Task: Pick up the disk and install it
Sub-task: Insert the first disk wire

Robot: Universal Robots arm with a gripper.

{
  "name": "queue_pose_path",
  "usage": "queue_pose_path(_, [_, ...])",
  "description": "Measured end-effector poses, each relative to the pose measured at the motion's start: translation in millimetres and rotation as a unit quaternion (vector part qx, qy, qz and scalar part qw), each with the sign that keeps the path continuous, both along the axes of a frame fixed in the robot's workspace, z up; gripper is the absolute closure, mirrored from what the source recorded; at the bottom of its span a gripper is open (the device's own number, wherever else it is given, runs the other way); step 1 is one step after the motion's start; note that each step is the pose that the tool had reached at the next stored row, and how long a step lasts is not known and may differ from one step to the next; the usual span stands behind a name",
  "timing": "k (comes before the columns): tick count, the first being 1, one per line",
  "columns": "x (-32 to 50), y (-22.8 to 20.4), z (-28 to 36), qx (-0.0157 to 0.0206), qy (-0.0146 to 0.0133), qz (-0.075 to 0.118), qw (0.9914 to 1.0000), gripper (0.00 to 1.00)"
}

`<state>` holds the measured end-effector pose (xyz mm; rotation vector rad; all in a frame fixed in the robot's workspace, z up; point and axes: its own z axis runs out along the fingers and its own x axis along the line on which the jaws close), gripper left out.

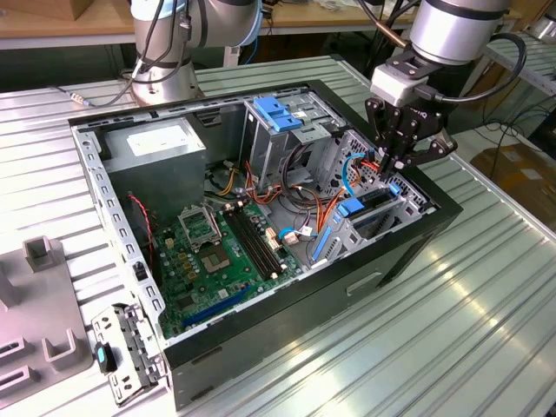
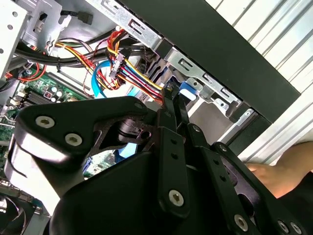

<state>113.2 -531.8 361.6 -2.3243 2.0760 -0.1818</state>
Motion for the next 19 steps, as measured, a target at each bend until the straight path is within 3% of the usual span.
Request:
queue_pose_path(3, [0.0, 0.0, -0.9, 0.0000, 0.0000, -0.022, 0.99976, 0.84])
queue_pose_path(6, [-0.3, 0.0, -1.8, 0.0001, 0.0000, -0.049, 0.99880, 0.84])
queue_pose_path(12, [-11.4, -3.3, -3.4, 0.0020, -0.0013, -0.049, 0.99879, 0.84])
queue_pose_path(14, [-12.3, -4.0, -5.2, 0.0052, -0.0015, -0.049, 0.99879, 0.84])
queue_pose_path(19, [-12.4, -7.2, -11.1, 0.0068, -0.0026, -0.049, 0.99879, 0.84])
